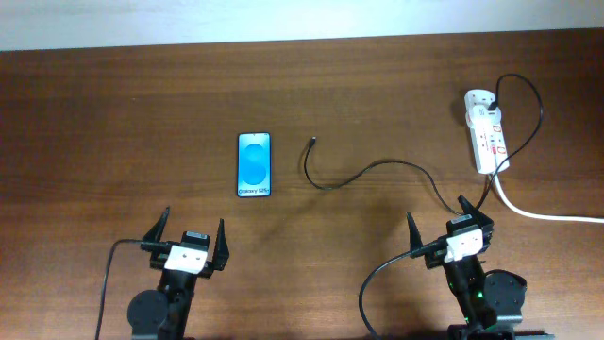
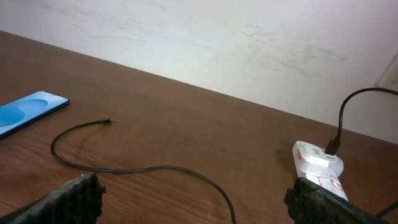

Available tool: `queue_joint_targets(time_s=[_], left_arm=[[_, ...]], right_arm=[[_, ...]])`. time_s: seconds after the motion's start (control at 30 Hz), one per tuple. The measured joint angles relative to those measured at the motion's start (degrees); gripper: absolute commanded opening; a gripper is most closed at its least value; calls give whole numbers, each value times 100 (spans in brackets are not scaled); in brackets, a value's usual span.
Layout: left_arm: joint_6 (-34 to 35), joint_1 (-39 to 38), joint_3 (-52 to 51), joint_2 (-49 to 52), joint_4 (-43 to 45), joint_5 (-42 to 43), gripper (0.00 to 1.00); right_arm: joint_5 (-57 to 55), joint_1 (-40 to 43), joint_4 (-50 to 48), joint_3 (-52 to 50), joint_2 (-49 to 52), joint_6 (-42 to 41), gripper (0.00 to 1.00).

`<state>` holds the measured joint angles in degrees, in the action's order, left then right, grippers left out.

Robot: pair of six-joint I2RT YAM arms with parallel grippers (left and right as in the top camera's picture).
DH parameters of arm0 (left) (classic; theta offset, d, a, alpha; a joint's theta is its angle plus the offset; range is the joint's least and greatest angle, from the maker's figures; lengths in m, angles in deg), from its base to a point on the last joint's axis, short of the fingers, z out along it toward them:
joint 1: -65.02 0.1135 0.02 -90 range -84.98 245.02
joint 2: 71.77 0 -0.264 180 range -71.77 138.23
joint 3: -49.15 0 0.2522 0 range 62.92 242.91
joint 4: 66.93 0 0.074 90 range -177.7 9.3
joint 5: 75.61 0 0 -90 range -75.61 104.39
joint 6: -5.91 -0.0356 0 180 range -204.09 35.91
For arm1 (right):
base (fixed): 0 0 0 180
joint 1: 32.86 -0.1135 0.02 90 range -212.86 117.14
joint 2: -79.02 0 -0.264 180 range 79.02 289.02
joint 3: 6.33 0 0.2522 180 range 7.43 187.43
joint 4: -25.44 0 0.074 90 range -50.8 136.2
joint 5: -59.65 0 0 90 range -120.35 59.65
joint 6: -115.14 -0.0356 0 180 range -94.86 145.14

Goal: Plug charger to phone and switch on socket

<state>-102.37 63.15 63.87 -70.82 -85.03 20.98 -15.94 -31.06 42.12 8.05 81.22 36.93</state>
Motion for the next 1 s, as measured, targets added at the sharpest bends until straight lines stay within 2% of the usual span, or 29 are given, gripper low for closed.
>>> queue_joint_targets(time_s=[1.0], left_arm=[[2, 0, 0, -2, 0, 0, 99]], right_arm=[[0, 0, 0, 0, -131, 4, 98]])
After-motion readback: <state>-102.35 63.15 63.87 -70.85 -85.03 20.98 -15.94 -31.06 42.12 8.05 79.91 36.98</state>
